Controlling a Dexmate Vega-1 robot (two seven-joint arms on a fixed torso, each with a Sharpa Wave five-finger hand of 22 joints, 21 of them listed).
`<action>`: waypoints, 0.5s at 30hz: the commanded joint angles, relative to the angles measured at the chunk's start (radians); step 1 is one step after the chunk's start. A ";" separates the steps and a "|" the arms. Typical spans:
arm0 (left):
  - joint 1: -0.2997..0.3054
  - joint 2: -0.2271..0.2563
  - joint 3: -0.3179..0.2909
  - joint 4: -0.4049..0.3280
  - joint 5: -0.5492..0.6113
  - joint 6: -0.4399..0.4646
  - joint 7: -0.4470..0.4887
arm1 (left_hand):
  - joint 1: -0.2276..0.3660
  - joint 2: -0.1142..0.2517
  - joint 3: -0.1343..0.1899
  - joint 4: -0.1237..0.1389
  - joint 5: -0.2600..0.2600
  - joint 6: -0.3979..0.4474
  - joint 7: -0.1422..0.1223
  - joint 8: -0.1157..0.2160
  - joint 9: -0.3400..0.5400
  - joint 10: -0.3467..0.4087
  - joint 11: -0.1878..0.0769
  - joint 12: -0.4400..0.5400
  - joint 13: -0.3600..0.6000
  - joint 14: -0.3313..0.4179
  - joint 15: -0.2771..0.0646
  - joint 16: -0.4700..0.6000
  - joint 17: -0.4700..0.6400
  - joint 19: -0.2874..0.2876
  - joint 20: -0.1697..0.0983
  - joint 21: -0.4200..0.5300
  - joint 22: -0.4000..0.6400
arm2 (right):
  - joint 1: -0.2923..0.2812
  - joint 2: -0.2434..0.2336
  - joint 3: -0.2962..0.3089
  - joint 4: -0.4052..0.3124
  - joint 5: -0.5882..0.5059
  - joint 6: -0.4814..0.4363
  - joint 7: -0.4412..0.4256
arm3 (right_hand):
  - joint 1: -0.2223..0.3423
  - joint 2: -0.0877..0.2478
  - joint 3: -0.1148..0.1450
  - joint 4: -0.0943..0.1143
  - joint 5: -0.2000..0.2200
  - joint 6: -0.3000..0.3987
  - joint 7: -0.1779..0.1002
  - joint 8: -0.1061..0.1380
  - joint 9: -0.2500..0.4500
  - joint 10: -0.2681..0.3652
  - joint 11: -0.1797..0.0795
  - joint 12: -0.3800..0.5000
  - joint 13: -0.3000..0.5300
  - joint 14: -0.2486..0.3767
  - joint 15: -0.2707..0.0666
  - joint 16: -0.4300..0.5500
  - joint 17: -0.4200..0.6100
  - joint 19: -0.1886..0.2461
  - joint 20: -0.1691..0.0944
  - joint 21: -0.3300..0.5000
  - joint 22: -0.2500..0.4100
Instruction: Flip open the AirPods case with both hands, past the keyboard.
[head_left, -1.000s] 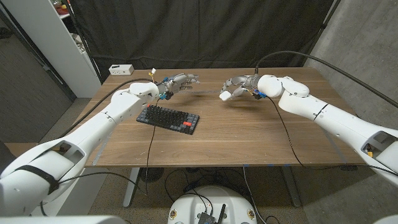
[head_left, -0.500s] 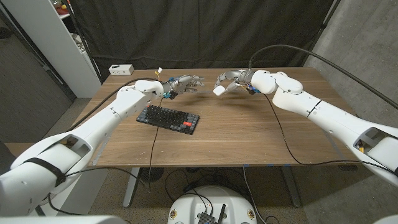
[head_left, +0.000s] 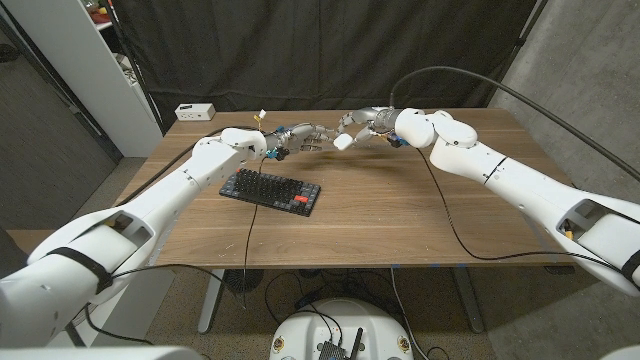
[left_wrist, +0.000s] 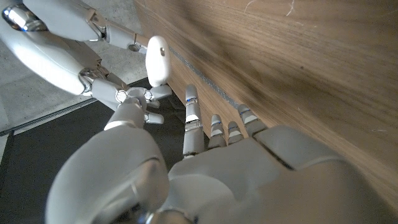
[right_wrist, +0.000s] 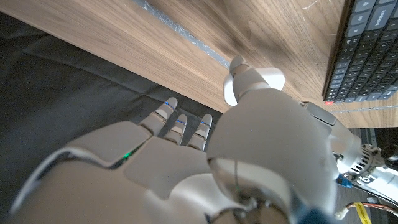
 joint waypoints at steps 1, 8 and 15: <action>-0.015 -0.011 0.014 0.031 0.003 -0.003 -0.037 | 0.021 -0.007 0.001 -0.009 0.008 0.018 0.032 0.012 0.006 0.002 0.010 0.003 -0.001 -0.005 0.001 0.005 0.004 -0.004 0.005 0.005 0.000 | 0.016 0.032 -0.011 0.012 -0.019 0.026 -0.008 | -0.007 -0.001 -0.005 -0.003 -0.002 0.074 0.080 0.007 0.004 0.000 0.005 -0.001 0.005 0.000 -0.111 0.002 0.001 0.005 -0.001 0.001 0.001; 0.002 -0.011 0.002 0.030 0.000 -0.033 -0.029 | 0.065 -0.002 0.004 -0.004 0.011 0.091 0.019 0.043 0.015 0.030 -0.002 0.016 -0.013 0.017 -0.001 0.014 0.003 0.007 0.013 0.011 0.000 | 0.021 0.042 -0.015 0.015 -0.026 0.026 -0.006 | -0.009 -0.001 -0.006 -0.003 -0.001 0.074 0.080 0.006 0.006 0.003 0.007 -0.001 0.005 0.001 -0.111 0.001 0.001 0.005 -0.001 0.000 0.001; 0.050 -0.009 -0.030 -0.010 -0.004 -0.065 0.047 | 0.179 0.055 0.035 -0.005 0.004 0.189 -0.033 0.098 0.055 0.103 -0.056 0.041 -0.032 0.101 -0.040 0.029 0.001 0.053 0.024 0.027 0.001 | 0.024 0.047 -0.021 0.022 -0.031 0.020 0.003 | -0.010 0.000 -0.008 -0.003 0.000 0.072 0.080 0.003 0.009 0.000 0.006 -0.004 0.006 0.001 -0.111 -0.001 0.001 0.003 -0.001 -0.002 0.001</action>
